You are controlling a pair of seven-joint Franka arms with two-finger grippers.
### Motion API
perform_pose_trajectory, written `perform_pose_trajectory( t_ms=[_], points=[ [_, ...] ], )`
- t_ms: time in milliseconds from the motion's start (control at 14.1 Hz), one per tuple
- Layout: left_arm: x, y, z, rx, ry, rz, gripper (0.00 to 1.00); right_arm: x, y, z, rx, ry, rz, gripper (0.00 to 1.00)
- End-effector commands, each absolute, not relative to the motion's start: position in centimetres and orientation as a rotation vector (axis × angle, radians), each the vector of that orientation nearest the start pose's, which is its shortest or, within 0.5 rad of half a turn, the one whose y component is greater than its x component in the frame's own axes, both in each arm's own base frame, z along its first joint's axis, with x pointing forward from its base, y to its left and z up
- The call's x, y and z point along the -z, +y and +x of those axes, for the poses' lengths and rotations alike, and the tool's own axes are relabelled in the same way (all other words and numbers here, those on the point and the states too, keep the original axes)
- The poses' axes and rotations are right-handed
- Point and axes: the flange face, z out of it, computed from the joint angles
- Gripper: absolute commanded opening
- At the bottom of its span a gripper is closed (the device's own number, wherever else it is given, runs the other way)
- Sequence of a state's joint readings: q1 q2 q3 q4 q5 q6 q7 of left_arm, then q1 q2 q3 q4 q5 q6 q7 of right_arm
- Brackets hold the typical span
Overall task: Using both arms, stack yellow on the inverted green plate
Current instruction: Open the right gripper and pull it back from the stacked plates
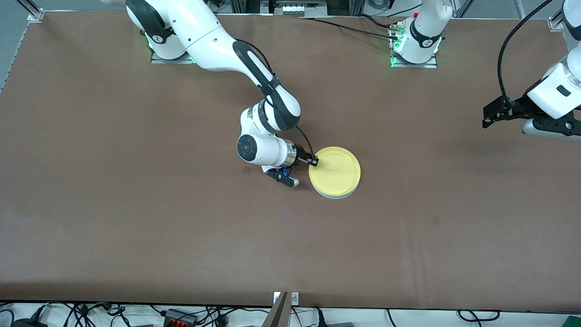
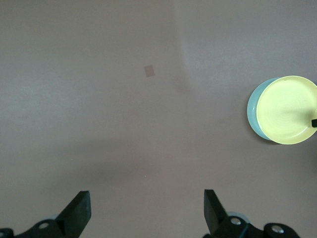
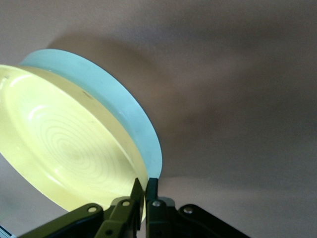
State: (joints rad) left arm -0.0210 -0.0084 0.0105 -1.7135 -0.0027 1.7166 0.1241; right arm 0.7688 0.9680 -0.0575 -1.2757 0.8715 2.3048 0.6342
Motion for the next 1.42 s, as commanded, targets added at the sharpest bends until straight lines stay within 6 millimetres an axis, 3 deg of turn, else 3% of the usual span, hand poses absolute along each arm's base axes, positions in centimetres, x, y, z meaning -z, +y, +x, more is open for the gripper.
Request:
perform_pose_trajectory(
  t_ms=[0,284,426,639,851,993,1135,1348],
  points=[
    [-57.9,-0.5,55.5,0.018,0.228,-3.139,1.00,-19.6,51.7,56.9,-0.441,0.675,-2.468,1.00],
    [-57.9,-0.5,55.5,0.020,0.228,-3.139,1.00,-24.4,52.0,57.6,-0.395,0.668,-2.438,1.00],
    [-57.9,-0.4,55.5,0.018,0.225,-3.139,1.00,-26.3,50.2,58.6,-0.411,0.636,-2.504,1.00],
    [-57.9,-0.5,55.5,0.018,0.228,-3.139,1.00,-31.4,46.5,60.4,-0.376,0.567,-2.609,1.00],
    [-57.9,-0.5,55.5,0.018,0.228,-3.139,1.00,-36.2,40.2,62.1,-0.389,0.447,-2.762,1.00],
    [-58.0,-0.5,55.5,0.020,0.228,-3.139,1.00,-39.7,34.6,63.8,-0.361,0.397,-2.827,1.00],
    [-58.0,-0.4,55.5,0.018,0.223,-3.141,1.00,-40.5,29.7,64.6,-0.433,0.324,-2.870,1.00],
    [-58.1,-0.5,55.5,0.025,0.225,-3.142,1.00,-43.3,23.2,65.6,-0.459,0.326,-2.867,1.00]
  ],
)
